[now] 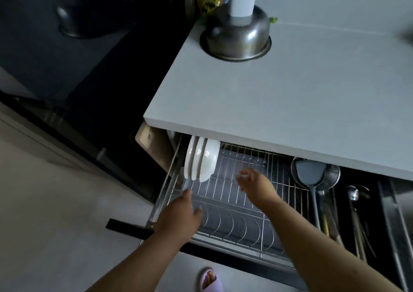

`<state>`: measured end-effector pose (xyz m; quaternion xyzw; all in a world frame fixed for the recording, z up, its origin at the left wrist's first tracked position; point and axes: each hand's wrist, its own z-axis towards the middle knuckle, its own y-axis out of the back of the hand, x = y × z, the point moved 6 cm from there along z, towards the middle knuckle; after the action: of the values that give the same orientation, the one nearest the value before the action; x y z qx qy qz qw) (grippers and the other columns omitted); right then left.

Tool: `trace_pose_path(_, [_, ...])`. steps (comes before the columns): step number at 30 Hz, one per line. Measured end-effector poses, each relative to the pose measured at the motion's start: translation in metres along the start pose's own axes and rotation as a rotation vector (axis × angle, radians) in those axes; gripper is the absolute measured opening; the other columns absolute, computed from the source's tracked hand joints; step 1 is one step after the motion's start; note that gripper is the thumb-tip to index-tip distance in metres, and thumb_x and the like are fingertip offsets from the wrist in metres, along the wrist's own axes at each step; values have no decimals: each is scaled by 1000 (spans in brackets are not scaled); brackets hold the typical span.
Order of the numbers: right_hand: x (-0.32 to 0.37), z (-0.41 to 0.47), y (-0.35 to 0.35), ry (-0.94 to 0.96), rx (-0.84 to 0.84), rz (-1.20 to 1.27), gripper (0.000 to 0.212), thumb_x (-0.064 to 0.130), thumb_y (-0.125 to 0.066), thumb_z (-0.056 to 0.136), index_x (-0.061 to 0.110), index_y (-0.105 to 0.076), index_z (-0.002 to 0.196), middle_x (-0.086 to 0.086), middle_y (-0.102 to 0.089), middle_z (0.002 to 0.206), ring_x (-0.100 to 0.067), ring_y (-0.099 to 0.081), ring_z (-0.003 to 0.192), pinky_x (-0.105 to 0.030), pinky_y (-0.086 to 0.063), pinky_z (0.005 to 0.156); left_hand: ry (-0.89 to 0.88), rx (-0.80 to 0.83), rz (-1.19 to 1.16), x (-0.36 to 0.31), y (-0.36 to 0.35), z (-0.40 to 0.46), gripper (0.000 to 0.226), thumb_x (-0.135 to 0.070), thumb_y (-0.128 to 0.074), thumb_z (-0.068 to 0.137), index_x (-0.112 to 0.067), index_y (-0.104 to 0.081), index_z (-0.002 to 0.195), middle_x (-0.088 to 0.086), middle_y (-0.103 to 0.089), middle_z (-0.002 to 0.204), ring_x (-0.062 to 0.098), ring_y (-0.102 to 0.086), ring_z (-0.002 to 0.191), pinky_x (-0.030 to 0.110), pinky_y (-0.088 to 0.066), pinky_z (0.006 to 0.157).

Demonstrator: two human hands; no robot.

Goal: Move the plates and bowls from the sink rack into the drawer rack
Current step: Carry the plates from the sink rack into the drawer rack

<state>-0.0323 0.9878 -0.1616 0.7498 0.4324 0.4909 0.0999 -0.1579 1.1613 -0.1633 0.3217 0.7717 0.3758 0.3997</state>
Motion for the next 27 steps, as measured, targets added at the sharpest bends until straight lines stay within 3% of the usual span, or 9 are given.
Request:
trace_pose_path(3, [-22, -31, 38, 44, -89, -5, 38, 36, -49, 96, 16, -51, 129, -7, -67, 105, -6, -55, 61, -20, -41, 54, -71, 16, 2, -45, -2, -2, 57, -39, -47, 95, -21, -29, 146, 4, -62, 122, 21, -60, 106, 31, -48, 86])
trace_pose_path(6, [-45, -58, 77, 45, -173, 34, 37, 36, -50, 96, 17, -51, 127, 1, -65, 91, -6, -53, 58, -20, -41, 52, -158, 26, -23, -101, -9, -7, 53, -37, -46, 96, -25, -29, 145, -2, -61, 119, 12, -58, 85, 28, -47, 76])
trace_pose_path(10, [-82, -94, 125, 21, -286, 56, 37, 36, -50, 96, 18, -53, 127, 8, -62, 84, -1, -55, 61, -13, -40, 52, -279, 56, -43, -175, -25, -22, 54, -37, -47, 97, -23, -29, 146, -1, -58, 128, 10, -60, 91, 32, -52, 81])
trace_pose_path(12, [-102, -114, 149, 7, -347, 66, 35, 36, -52, 95, 18, -54, 126, 11, -62, 79, 2, -53, 61, -9, -38, 50, -348, 62, -41, -214, -34, -32, 52, -36, -49, 96, -24, -30, 144, -1, -62, 116, 13, -63, 89, 34, -54, 78])
trace_pose_path(16, [-147, -161, 201, -55, -498, 104, 35, 38, -53, 94, 21, -56, 124, 5, -67, 99, -9, -60, 77, -24, -48, 69, -470, 66, -19, -289, -56, -57, 49, -39, -49, 96, -27, -32, 141, -6, -61, 92, 12, -62, 74, 34, -55, 68])
trace_pose_path(21, [-222, -230, 270, -158, -685, 88, 37, 40, -52, 93, 23, -54, 126, 6, -61, 97, -13, -58, 88, -24, -42, 72, -636, 120, 0, -386, -95, -98, 47, -40, -48, 96, -26, -35, 139, -7, -63, 89, 11, -61, 77, 36, -54, 74])
trace_pose_path(27, [-328, -327, 346, -268, -902, 134, 35, 44, -52, 92, 25, -57, 121, 8, -62, 97, -10, -56, 86, -23, -39, 72, -820, 160, 40, -513, -159, -163, 49, -39, -48, 95, -21, -39, 139, -8, -66, 102, 19, -61, 101, 34, -49, 85])
